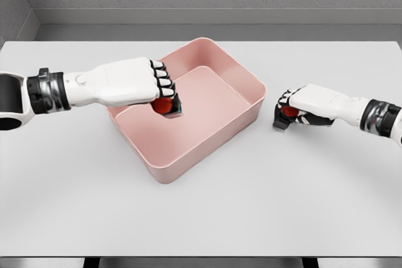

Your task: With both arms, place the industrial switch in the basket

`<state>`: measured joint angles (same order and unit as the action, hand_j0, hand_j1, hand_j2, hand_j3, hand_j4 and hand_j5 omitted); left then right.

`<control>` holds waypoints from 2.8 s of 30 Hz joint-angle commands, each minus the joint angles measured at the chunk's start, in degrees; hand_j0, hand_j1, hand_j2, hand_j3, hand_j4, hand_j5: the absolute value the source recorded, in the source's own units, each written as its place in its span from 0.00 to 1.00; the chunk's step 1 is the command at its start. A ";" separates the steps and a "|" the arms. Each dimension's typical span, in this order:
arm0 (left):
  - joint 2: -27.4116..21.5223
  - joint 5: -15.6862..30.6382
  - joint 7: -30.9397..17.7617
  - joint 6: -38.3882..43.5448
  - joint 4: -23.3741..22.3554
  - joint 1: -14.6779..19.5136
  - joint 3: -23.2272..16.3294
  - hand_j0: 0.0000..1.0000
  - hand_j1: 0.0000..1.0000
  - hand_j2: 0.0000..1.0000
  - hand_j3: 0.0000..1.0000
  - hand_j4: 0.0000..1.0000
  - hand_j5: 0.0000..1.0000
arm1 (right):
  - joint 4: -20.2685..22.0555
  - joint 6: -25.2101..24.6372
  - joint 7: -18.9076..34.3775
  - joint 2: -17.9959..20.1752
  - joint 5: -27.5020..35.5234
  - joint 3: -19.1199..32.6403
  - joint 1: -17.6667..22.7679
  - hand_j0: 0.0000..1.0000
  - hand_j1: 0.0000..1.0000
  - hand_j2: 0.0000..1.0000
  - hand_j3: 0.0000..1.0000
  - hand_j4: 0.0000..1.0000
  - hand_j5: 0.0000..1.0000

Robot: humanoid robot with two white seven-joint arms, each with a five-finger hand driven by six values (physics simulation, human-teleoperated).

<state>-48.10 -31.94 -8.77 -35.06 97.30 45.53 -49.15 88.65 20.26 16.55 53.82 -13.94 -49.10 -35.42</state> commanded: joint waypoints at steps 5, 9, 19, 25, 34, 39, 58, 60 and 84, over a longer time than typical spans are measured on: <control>-0.59 0.12 0.07 0.06 -0.89 0.00 0.37 0.84 0.84 0.84 0.84 0.84 0.84 | -0.06 0.04 0.94 0.59 0.23 0.14 -1.14 0.45 0.45 0.45 0.45 0.45 0.45; -0.68 0.12 0.07 0.06 -1.33 0.18 0.45 0.87 0.87 0.87 0.87 0.87 0.87 | -0.06 0.13 1.03 1.20 0.23 0.14 -2.11 0.45 0.45 0.45 0.45 0.45 0.45; -5.33 7.15 0.59 0.06 0.52 0.26 -0.07 1.00 1.00 1.00 1.00 1.00 1.00 | 0.03 0.66 2.88 2.43 0.14 0.32 -6.50 0.45 0.45 0.45 0.45 0.45 0.45; -15.35 14.45 0.07 0.06 2.54 0.62 -0.25 1.00 1.00 1.00 1.00 1.00 1.00 | 0.47 1.80 3.67 2.34 0.23 0.32 -9.58 0.45 0.45 0.45 0.45 0.45 0.45; -18.17 14.45 0.07 0.06 3.77 0.35 -0.34 1.00 1.00 1.00 1.00 1.00 1.00 | 4.42 1.89 5.69 1.47 0.23 0.32 -12.92 0.44 0.44 0.44 0.44 0.44 0.44; -18.08 14.45 0.07 0.06 3.77 0.35 -0.34 1.00 1.00 1.00 1.00 1.00 1.00 | 4.86 1.89 7.62 -2.14 0.23 -0.03 -15.29 0.44 0.44 0.44 0.44 0.44 0.44; -18.17 14.45 0.07 0.06 3.86 0.35 -0.34 1.00 1.00 1.00 1.00 1.00 1.00 | 2.49 2.94 10.61 -15.59 0.14 -5.13 -21.80 0.46 0.46 0.46 0.46 0.46 0.46; -18.08 14.45 0.07 0.06 3.86 0.44 -0.34 1.00 1.00 1.00 1.00 1.00 1.00 | 0.30 2.86 10.53 -16.64 0.14 -5.04 -22.50 0.66 0.66 0.66 0.66 0.66 0.66; -19.75 15.77 0.59 0.06 3.86 -0.26 -0.16 1.00 1.00 1.00 1.00 1.00 1.00 | -6.03 7.60 9.73 -16.90 -2.85 -3.90 -24.79 1.00 1.00 1.00 1.00 1.00 1.00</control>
<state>-67.93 -16.63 -8.21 -35.05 101.16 45.35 -49.39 82.75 26.20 26.34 34.98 -16.76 -54.12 -59.07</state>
